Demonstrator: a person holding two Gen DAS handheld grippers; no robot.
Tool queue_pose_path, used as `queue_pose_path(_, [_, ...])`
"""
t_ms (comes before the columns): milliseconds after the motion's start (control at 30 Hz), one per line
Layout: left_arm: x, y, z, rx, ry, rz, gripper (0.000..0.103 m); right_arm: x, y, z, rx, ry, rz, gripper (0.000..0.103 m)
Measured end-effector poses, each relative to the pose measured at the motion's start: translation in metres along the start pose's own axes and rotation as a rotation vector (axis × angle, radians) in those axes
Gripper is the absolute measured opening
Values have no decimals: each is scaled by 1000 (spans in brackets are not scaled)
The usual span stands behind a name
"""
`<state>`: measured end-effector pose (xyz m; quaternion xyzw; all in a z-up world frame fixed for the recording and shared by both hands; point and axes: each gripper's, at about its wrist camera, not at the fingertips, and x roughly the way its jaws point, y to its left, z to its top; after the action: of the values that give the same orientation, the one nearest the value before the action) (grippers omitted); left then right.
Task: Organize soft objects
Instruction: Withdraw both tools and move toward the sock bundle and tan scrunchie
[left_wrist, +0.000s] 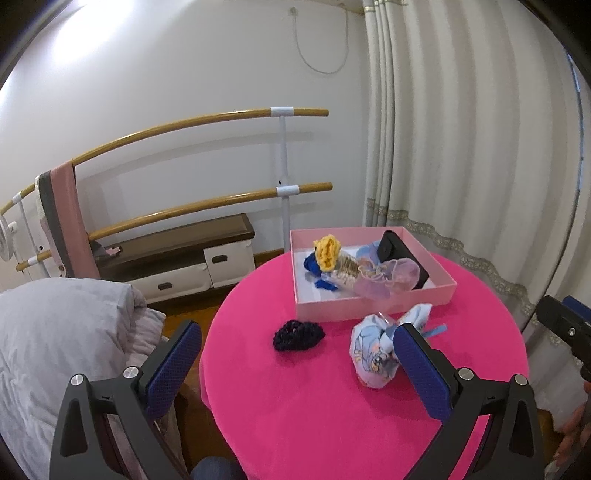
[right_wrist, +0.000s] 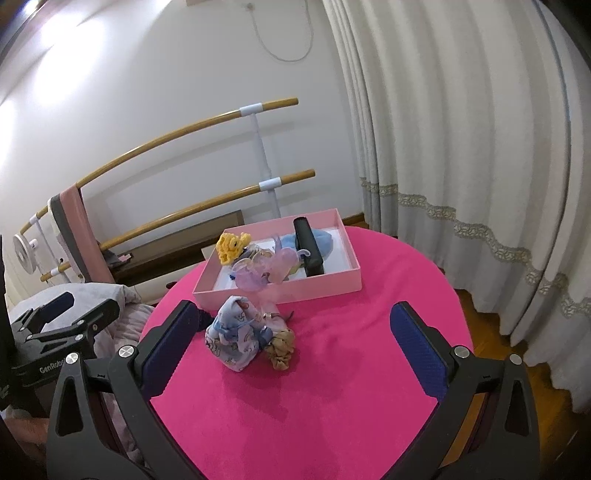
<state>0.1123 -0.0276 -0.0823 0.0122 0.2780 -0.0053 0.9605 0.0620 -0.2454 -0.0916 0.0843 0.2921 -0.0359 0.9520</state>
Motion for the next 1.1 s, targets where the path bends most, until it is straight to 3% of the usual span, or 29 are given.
queue_pose_path(667, [4, -2, -4, 10, 28, -16, 103, 3, -1, -9, -7, 34, -3, 103])
queue_pose_path(1100, [74, -25, -21, 34, 174, -94, 103, 30, -18, -23, 26, 104, -20, 103])
